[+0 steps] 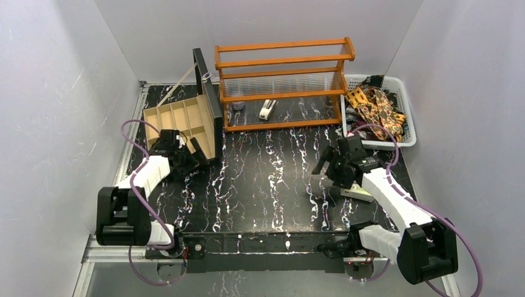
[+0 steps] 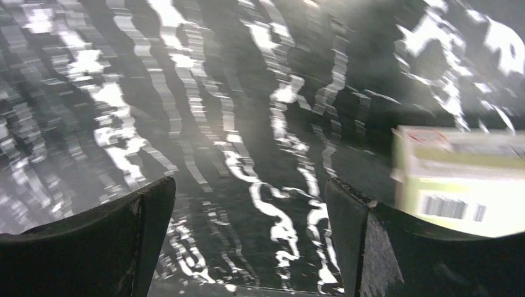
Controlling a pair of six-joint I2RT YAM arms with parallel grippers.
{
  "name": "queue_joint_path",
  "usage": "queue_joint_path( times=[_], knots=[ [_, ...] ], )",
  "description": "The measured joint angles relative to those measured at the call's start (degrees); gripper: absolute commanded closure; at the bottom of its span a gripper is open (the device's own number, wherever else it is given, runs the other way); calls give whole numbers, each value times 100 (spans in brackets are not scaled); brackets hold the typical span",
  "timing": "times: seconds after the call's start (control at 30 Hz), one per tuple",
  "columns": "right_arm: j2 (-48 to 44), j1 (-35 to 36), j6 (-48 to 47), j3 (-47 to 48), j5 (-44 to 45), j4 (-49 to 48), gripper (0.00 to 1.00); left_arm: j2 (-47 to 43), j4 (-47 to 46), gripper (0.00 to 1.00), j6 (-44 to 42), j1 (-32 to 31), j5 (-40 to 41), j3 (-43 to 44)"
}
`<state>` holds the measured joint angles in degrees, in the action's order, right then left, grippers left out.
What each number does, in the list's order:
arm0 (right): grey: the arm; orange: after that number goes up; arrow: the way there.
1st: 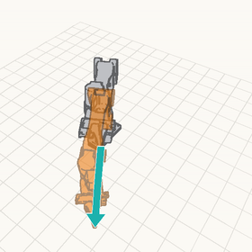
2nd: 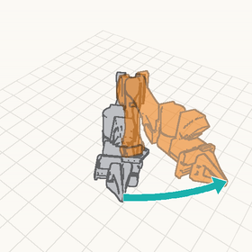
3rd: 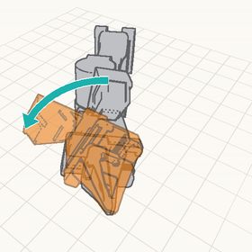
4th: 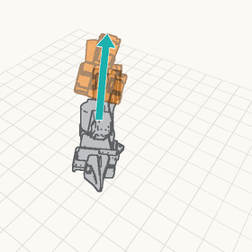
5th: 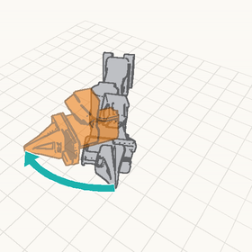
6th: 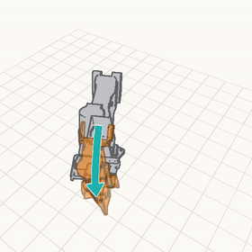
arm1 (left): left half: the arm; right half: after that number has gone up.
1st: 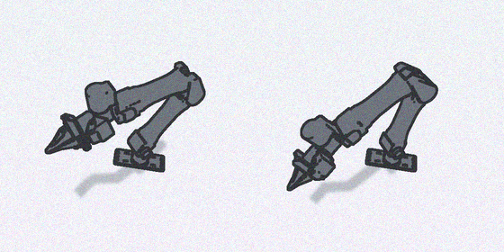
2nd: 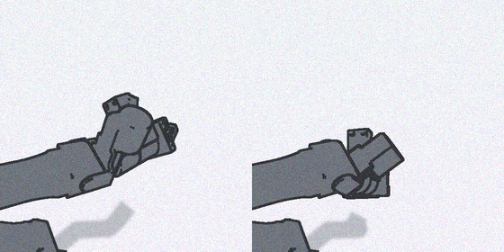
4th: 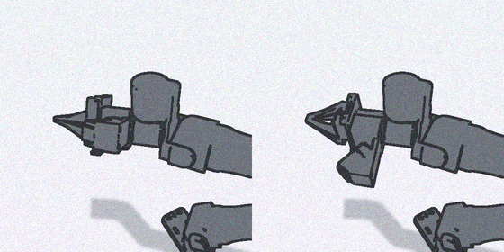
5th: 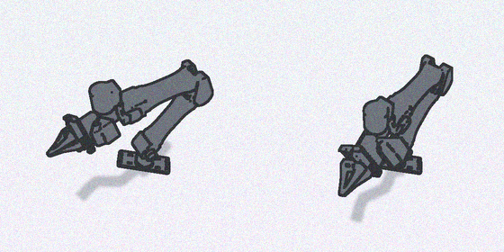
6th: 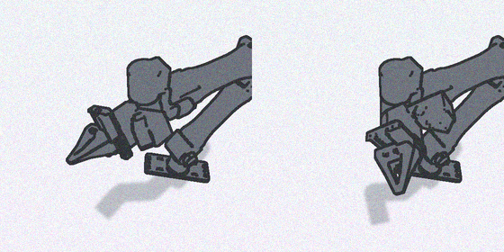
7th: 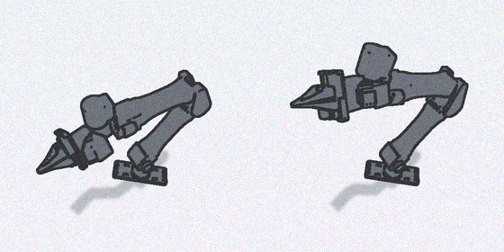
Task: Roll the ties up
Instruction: Move the storage box to the corner of the board.
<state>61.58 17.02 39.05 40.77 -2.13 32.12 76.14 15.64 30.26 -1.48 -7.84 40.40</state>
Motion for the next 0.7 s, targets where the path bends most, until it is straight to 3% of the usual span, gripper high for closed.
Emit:
queue_joint_path(
  times=[0.17,0.43,0.7],
  knots=[
    [271,-201,396,-472,881,271,1,575,-127,2,-26,24,61,181],
    [476,-1370,258,-463,1840,-17,1,1110,-459,2,-153,85,57,601],
    [214,-1506,-525,527,1453,267,4,1196,-505,2,-214,256,9,743]
  ],
)
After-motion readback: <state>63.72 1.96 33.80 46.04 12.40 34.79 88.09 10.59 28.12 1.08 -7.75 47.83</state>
